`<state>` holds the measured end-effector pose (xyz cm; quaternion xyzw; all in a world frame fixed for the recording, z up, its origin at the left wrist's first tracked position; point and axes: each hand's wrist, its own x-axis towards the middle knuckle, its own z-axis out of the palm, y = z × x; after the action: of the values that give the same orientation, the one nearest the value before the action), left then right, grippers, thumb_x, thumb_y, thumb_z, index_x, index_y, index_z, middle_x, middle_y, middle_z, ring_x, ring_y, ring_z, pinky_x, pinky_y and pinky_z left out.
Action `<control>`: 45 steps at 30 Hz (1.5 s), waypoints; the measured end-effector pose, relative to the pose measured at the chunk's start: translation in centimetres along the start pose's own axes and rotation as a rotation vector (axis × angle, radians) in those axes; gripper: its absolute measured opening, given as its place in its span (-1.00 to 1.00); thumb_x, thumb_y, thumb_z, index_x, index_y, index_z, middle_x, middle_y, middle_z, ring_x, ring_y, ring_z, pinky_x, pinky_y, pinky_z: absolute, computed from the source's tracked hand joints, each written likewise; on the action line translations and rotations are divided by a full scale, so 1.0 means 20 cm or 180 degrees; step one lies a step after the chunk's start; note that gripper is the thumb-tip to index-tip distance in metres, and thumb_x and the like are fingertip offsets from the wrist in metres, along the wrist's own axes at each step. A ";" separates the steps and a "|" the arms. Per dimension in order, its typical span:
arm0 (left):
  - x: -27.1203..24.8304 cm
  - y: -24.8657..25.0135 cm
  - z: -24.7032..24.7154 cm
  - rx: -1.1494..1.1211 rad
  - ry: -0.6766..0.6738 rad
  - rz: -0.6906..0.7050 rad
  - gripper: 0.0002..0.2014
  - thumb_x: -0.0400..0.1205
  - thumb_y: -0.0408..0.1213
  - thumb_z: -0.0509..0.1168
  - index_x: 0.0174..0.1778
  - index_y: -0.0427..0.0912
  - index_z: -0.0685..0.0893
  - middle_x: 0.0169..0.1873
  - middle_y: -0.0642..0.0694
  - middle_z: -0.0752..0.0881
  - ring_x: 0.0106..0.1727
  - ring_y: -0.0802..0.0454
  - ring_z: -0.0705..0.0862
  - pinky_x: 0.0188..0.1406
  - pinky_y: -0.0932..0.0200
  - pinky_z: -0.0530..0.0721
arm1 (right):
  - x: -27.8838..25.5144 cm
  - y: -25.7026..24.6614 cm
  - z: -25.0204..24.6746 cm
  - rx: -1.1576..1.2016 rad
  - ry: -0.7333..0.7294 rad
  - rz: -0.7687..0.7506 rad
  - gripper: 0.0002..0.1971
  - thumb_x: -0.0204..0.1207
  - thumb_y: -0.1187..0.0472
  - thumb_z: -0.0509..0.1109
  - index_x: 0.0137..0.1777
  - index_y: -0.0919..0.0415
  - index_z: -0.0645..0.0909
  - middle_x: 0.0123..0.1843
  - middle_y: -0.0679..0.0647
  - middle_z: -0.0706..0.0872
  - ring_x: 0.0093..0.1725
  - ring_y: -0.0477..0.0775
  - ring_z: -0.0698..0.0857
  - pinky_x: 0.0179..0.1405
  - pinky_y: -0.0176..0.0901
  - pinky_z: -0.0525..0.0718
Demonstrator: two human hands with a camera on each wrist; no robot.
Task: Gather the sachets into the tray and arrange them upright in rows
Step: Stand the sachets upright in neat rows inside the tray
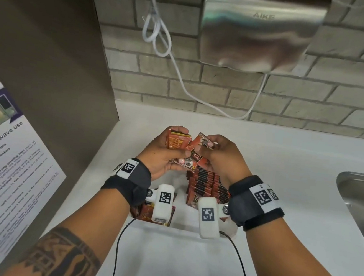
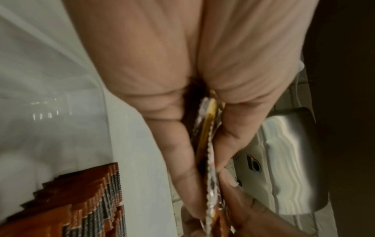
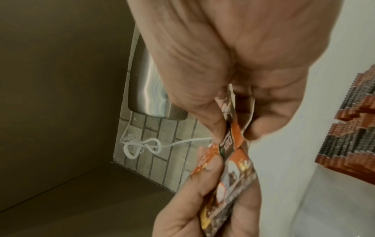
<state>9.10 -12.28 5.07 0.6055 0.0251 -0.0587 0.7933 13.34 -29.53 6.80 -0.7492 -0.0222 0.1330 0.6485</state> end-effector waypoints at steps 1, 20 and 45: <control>0.00 0.01 -0.01 0.0090 0.0084 0.0025 -0.52 0.57 -0.60 0.43 0.25 0.02 0.60 -0.01 -0.10 0.78 -0.07 -0.19 0.77 -0.15 -0.10 0.79 | 0.00 0.01 0.01 -0.0226 0.0071 -0.0106 -0.79 0.49 0.26 0.59 0.08 0.17 0.68 -0.02 0.14 0.84 -0.03 0.20 0.85 -0.16 0.00 0.78; -0.04 0.09 -0.06 0.0776 0.0275 0.0233 -0.63 0.51 -0.47 0.57 0.14 -0.04 0.70 -0.02 -0.07 0.87 -0.06 0.04 0.85 -0.41 0.12 0.73 | -0.12 -0.13 0.04 -0.2003 -0.0966 0.0252 -0.83 0.46 0.29 0.57 -0.16 0.32 0.62 -0.06 0.35 0.82 -0.05 0.34 0.82 0.07 0.25 0.79; -0.02 0.05 -0.07 0.0055 0.0495 0.0120 -0.82 0.73 -0.34 0.33 0.13 0.05 0.67 -0.03 -0.10 0.79 -0.21 -0.09 0.79 -0.57 0.19 0.68 | -0.09 0.02 0.12 0.1148 -0.0451 0.0085 -0.50 0.47 0.69 0.32 0.32 0.25 0.60 0.19 0.40 0.77 0.16 0.38 0.75 0.28 0.22 0.69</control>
<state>8.93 -10.69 5.65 0.6155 0.0747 0.0032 0.7846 10.96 -27.57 6.50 -0.6098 -0.0336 0.1958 0.7672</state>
